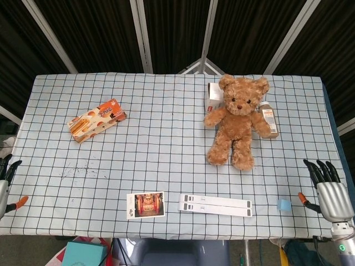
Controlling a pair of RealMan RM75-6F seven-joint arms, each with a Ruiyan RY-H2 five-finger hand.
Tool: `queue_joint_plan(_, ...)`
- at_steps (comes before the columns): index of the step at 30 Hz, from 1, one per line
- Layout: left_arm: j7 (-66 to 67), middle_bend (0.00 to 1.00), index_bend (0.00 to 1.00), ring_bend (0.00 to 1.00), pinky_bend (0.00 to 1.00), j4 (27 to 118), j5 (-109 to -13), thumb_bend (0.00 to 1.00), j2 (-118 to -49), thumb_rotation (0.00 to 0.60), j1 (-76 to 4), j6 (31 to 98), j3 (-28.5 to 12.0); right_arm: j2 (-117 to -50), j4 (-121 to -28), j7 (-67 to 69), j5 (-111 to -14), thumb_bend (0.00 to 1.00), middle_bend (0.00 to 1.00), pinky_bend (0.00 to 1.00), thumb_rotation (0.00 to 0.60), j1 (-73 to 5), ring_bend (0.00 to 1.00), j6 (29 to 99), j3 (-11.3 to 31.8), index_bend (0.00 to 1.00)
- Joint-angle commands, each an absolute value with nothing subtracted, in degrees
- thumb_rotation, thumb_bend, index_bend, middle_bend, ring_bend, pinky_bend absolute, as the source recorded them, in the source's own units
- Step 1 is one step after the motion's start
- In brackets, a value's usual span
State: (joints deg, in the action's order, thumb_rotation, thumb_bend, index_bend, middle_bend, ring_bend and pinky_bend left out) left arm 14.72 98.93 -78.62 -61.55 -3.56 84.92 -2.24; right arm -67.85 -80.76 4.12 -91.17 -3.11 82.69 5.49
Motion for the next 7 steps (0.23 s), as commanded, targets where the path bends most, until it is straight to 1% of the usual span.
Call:
queue_joint_plan(1, 14.62, 0.0, 0.13, 0.0, 0.03, 98.88, -78.53, 0.24, -61.49, 0.6, -3.58, 84.9, -2.38, -69.08, -79.11, 1.14, -91.85, 0.29, 0.14, 0.0, 0.6, -1.73, 0.06, 84.84, 4.38, 0.03)
queue_joint_plan(7, 14.63, 0.0, 0.13, 0.0, 0.03, 98.72, -78.7, 0.24, -61.5, 0.6, -3.61, 84.71, -2.32, -69.15, -78.62, 1.42, -91.33, 0.29, 0.14, 0.0, 0.6, -1.7, 0.05, 85.62, 4.23, 0.03)
